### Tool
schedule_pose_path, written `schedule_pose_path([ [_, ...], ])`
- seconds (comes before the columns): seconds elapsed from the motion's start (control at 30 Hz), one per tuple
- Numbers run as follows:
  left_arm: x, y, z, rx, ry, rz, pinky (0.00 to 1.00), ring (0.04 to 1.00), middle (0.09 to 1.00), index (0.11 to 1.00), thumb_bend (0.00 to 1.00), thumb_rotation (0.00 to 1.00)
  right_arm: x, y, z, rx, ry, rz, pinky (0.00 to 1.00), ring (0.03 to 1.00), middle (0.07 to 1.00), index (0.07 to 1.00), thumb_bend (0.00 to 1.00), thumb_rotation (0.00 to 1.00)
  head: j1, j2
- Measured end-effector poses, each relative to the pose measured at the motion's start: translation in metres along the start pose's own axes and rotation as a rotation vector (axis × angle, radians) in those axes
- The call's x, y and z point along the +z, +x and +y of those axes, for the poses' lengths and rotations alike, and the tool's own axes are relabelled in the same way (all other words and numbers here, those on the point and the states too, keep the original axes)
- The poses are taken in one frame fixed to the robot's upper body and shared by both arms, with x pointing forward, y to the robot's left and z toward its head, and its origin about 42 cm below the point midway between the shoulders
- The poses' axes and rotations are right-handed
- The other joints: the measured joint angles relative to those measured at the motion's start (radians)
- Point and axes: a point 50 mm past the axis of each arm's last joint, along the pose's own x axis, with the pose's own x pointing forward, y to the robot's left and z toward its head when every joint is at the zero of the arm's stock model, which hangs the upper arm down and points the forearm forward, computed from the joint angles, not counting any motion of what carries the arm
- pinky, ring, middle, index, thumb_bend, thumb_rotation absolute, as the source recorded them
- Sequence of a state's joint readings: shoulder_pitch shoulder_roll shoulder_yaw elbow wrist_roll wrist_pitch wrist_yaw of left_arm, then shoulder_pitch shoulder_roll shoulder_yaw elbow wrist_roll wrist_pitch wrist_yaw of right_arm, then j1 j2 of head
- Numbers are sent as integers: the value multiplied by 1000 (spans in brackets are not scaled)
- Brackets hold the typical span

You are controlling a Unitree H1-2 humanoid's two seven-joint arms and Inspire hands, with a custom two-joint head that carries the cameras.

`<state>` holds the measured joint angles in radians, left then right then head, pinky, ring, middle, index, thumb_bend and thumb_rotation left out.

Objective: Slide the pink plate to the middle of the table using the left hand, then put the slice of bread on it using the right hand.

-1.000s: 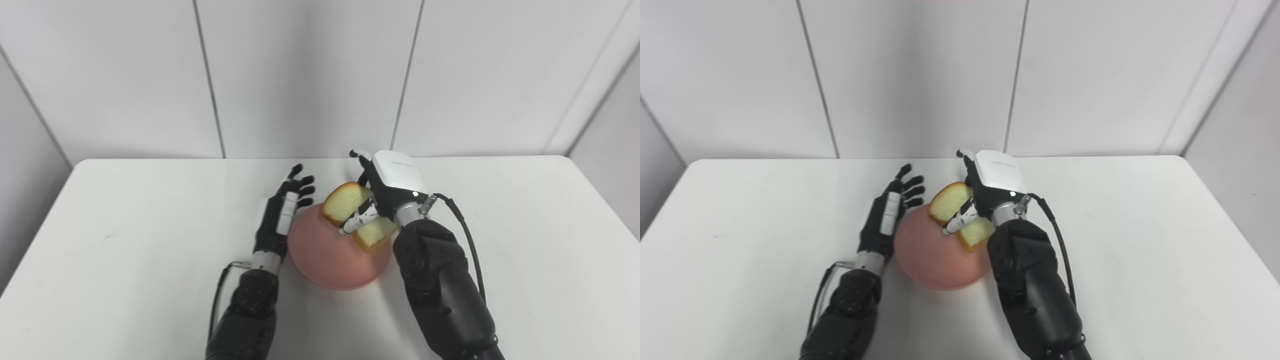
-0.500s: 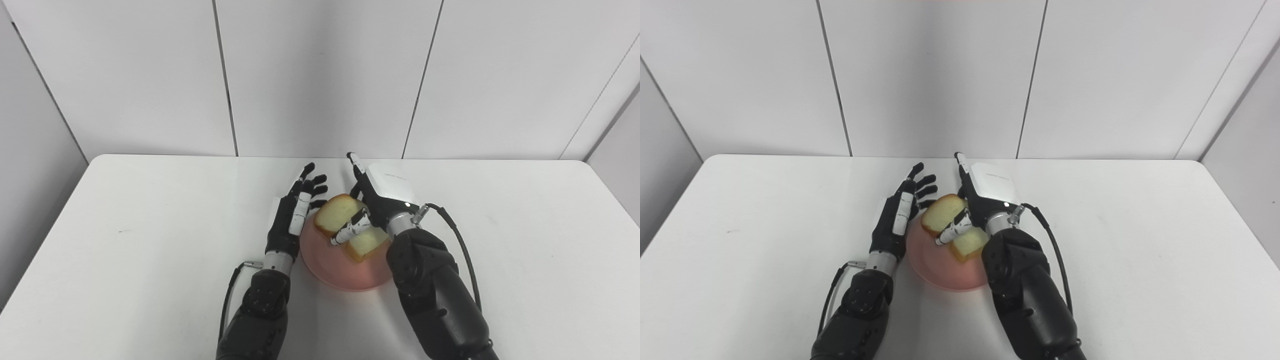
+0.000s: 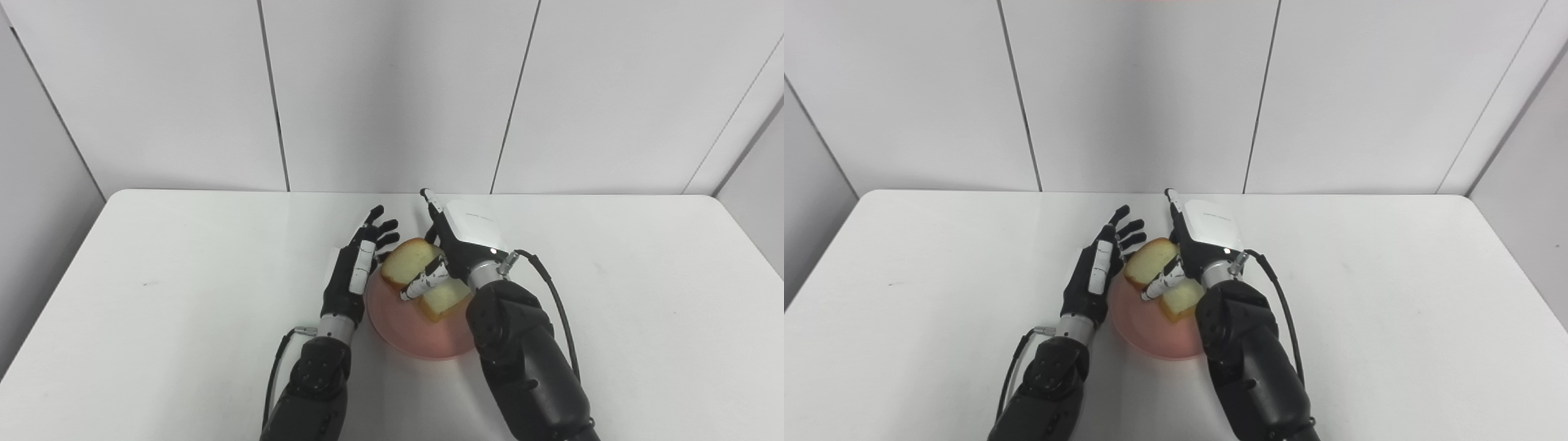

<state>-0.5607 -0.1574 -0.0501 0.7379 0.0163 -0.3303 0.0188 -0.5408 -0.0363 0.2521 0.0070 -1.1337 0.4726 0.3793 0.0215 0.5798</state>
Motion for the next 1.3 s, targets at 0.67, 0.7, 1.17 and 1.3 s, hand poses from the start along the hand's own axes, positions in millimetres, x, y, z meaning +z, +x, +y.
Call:
schedule_pose_path([
  [0.67, 0, -3, 2, -4, 3, 11, 672, 817, 830, 877, 963, 1000, -12, -13, 25, 40, -47, 44, 243, 337, 491, 891, 548, 0, -23, 20],
  [0.7, 0, -3, 2, -4, 3, 11, 673, 817, 829, 876, 965, 1000, -12, -13, 26, 39, -47, 44, 343, 443, 662, 897, 638, 162, -23, 20],
  [1.17, -1, -3, 3, -6, 1, 14, 686, 828, 840, 878, 962, 1000, -20, -25, 22, 68, -77, 32, 764, 844, 894, 928, 1000, 498, -43, 21],
  [1.3, -1, -3, 3, -5, -5, 14, 695, 823, 844, 880, 967, 1000, -19, -29, 14, 110, -37, 14, 919, 901, 911, 933, 1000, 428, -43, 21],
])
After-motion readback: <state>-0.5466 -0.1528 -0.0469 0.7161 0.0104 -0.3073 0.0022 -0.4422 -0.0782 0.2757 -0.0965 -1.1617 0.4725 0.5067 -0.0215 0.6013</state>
